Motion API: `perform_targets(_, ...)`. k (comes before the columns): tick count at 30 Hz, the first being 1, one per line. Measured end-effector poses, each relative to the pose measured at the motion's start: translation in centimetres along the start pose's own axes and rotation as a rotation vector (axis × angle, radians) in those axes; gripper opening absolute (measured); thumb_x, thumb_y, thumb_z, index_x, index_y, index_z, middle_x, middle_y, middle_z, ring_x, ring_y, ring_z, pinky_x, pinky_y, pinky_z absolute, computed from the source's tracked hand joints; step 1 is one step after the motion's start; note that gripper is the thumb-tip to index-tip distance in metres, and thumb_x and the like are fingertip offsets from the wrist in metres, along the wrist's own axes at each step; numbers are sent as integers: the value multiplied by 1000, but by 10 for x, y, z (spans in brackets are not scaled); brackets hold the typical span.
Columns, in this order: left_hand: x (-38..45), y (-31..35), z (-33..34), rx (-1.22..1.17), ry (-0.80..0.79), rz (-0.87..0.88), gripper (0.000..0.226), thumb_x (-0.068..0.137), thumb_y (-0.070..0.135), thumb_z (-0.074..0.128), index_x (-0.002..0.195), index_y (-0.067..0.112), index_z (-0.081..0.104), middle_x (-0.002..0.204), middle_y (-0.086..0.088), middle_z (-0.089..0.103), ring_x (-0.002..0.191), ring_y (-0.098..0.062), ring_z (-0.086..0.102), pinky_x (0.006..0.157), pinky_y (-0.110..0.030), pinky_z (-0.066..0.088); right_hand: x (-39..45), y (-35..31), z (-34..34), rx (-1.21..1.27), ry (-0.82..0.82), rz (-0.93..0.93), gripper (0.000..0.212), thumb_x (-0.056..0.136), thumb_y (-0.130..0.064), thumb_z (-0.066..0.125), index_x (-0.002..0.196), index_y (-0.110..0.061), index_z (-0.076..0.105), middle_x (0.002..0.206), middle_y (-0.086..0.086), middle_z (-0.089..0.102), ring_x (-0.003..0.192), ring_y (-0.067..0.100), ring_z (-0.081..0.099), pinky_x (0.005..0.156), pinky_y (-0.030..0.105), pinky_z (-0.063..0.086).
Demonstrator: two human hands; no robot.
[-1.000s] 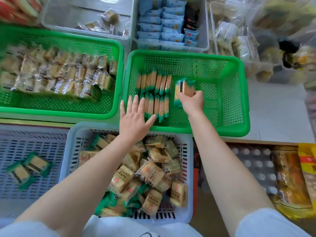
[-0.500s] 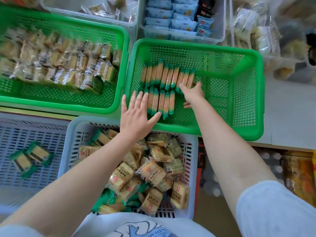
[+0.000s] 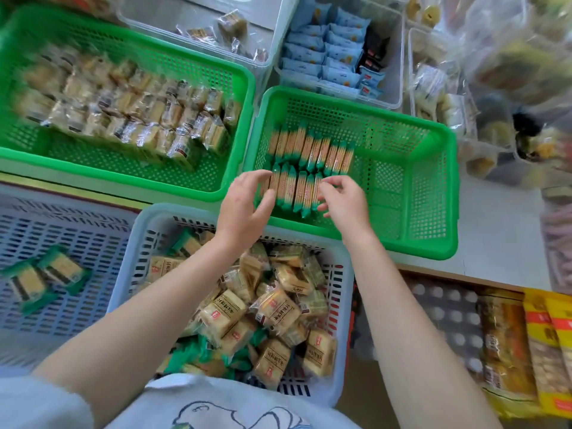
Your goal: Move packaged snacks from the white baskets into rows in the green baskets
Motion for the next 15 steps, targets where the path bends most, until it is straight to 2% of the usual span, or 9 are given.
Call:
perform_targets(2,-23,-11,-37,-45,84,-18,29,98,27,50,116,11,67,99,2,71,86,-14,66,75,-35,57,-25,-20,26,-53,-107,-68,10,98,-23,58,90,-16,59,78,3,62,59,11,60,66,34,50)
perform_targets(4,-53,-44,-76,-75,172,-131,25,97,28,51,100,13,72,78,3,71,67,-17,66,58,-39,54,-45,-38,66,-133,-277,-109,19,97,-26,62,84,-12,58,74,7,62,61,13,62,72,38,55)
perform_targets(6,-87,-90,-116,-24,260,-277,22,97,28,52,91,18,71,71,4,68,64,-17,63,56,-37,50,-63,-52,116,-204,-441,-141,24,96,-28,64,80,-12,56,71,8,61,61,13,63,74,38,56)
perform_targets(8,-123,-135,-153,87,279,-403,18,100,24,53,86,24,66,72,4,65,64,-16,60,56,-33,43,-77,-62,171,-269,-545,-188,26,96,-28,66,78,-11,56,68,7,58,52,7,60,65,30,52)
perform_targets(9,-142,-156,-172,149,277,-465,18,101,23,53,88,24,64,76,4,65,67,-18,60,58,-32,40,-85,-66,201,-280,-591,-208,27,96,-28,66,77,-10,56,66,7,56,47,4,57,60,27,49)
perform_targets(11,-182,-197,-208,268,288,-582,18,102,23,53,100,14,69,96,-1,66,87,-24,61,71,-33,43,-104,-70,261,-286,-694,-222,31,97,-29,66,75,-9,54,64,8,52,46,6,57,56,25,46)
perform_targets(13,-223,-236,-239,409,310,-692,33,97,29,56,117,5,67,122,-14,62,116,-35,55,94,-46,43,-124,-66,319,-313,-798,-208,37,98,-33,64,74,-8,52,64,10,52,52,11,61,60,29,50)
perform_targets(15,-261,-267,-263,542,348,-784,48,93,31,60,131,1,58,144,-21,48,137,-39,39,114,-53,25,-141,-58,374,-359,-878,-193,41,99,-37,62,71,-8,52,66,17,55,52,11,60,65,32,52)
Point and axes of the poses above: each hand's wrist, its own x-axis towards the middle knuckle, its own z-axis out of the palm, y = z × x, the point moved 4 cm from there along x, towards the middle knuckle
